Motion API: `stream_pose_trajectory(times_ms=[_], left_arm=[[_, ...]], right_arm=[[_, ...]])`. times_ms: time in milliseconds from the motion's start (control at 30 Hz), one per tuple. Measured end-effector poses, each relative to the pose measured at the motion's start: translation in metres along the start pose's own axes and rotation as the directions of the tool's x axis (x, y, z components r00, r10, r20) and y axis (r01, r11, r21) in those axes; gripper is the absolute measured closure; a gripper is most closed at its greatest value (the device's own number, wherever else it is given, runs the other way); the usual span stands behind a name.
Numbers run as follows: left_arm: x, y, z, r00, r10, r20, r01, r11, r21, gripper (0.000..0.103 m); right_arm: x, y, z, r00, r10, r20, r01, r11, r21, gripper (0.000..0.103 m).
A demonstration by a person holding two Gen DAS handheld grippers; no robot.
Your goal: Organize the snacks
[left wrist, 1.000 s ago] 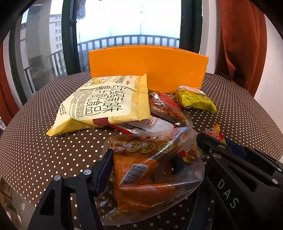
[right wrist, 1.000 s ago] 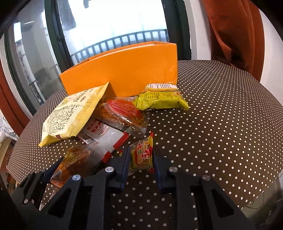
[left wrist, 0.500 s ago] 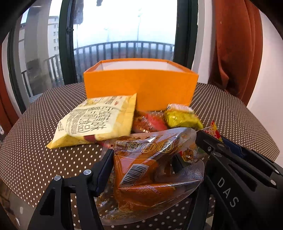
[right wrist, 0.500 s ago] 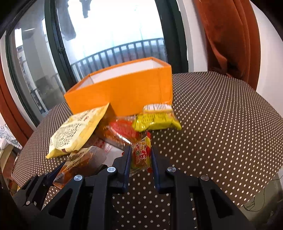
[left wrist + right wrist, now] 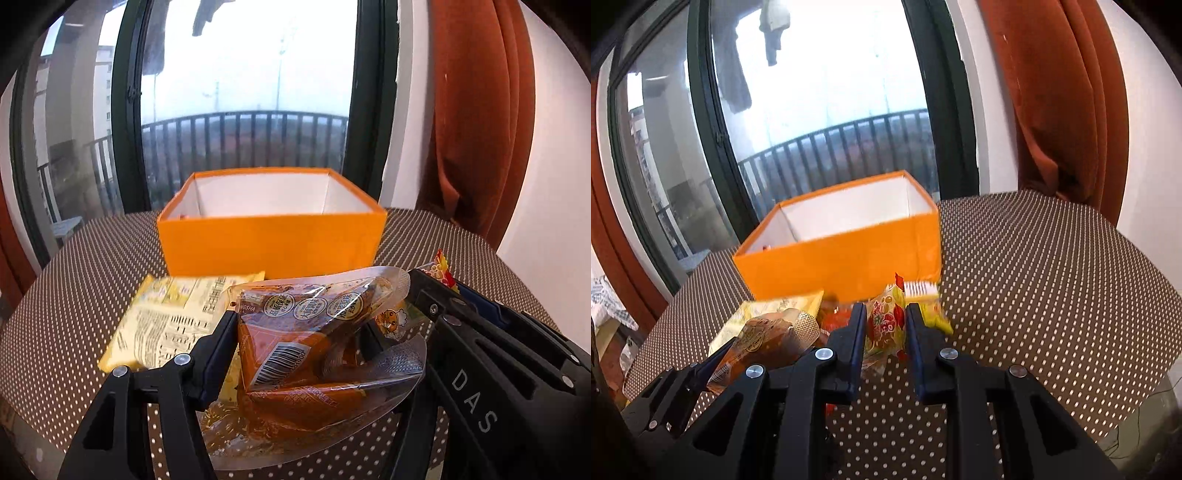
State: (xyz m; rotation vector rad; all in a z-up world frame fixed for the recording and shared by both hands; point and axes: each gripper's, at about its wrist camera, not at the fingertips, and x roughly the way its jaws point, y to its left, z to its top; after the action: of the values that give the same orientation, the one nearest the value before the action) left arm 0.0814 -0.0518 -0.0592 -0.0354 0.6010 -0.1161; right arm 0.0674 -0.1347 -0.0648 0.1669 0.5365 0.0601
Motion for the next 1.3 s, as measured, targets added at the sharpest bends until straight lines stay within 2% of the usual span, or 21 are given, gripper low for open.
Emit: stream_pose_trajectory(times_ms=[267, 333, 433, 600, 1033, 1300], left_arm=[[-0.014, -0.001, 0.029, 0.999, 0.005, 0.046, -0.006, 1.000, 0.015, 0.037], [-0.020, 0.000, 0.040, 0.998, 0.007, 0.064, -0.009, 1.000, 0.022, 0.037], [-0.026, 0.005, 0.051, 0.996, 0.011, 0.093, -0.013, 1.000, 0.022, 0.037], [-0.020, 0.013, 0.066, 0.994, 0.016, 0.107, -0.019, 1.000, 0.022, 0.036], [0.023, 0.028, 0.061, 1.000, 0.000, 0.022, 0.000, 1.000, 0.009, 0.036], [0.035, 0.016, 0.036, 0.999, -0.024, -0.036, 0.025, 1.000, 0.011, 0.037]], right_arm=[[-0.013, 0.005, 0.029, 0.999, 0.013, 0.046, -0.012, 1.000, -0.009, 0.079], [-0.016, 0.008, 0.038, 0.998, 0.026, 0.061, -0.025, 1.000, -0.010, 0.082], [-0.020, 0.016, 0.051, 0.996, 0.030, 0.086, -0.028, 0.999, -0.024, 0.082], [-0.013, 0.025, 0.063, 0.994, 0.046, 0.101, -0.043, 0.999, -0.032, 0.083], [0.031, 0.027, 0.059, 0.999, 0.040, 0.027, -0.039, 0.999, -0.019, 0.083], [0.040, 0.015, 0.035, 0.999, -0.023, -0.045, 0.022, 0.999, -0.039, 0.078]])
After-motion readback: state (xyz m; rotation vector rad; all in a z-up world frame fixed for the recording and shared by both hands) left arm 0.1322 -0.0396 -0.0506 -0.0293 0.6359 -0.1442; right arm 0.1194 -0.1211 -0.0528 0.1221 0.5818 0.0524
